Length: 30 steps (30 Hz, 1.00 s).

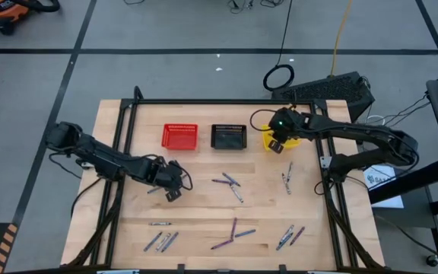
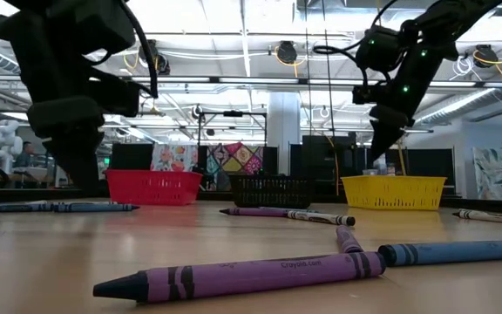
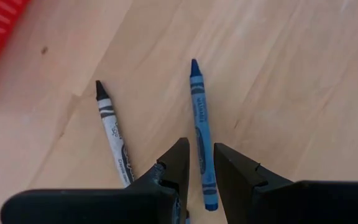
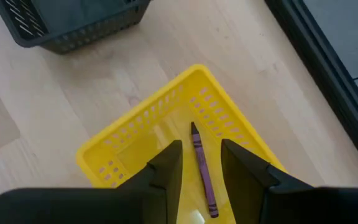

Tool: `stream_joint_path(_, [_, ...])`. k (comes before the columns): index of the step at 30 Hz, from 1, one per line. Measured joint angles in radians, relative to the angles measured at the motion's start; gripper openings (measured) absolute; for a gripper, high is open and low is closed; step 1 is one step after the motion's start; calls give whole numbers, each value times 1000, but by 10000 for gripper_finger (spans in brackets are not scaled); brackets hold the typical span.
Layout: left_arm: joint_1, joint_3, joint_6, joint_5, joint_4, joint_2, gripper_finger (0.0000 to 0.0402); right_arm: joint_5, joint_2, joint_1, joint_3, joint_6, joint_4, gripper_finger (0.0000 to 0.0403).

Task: Sort crayons
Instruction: Put the blue crayon into the red basket

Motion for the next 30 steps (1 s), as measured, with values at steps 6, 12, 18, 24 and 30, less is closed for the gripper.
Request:
stream_joint_path(6, [0,0,8,30,52,36,77,0,-16,0,0,1,0,98])
stream_joint_path(12, [6,2,7,28,56,84,77,-1,-16,1,0,8,0,98])
stream_joint_path(18, [8,4,30,30,64,111,77,-1,-16,1,0,8,0,98])
stream_joint_path(24, [9,3,53,50,74,113,51,-1,-16,1,0,8,0,98])
stream_joint_path(30, [10,2,64,59,69,113,9,-1,-16,1,0,8,0,98])
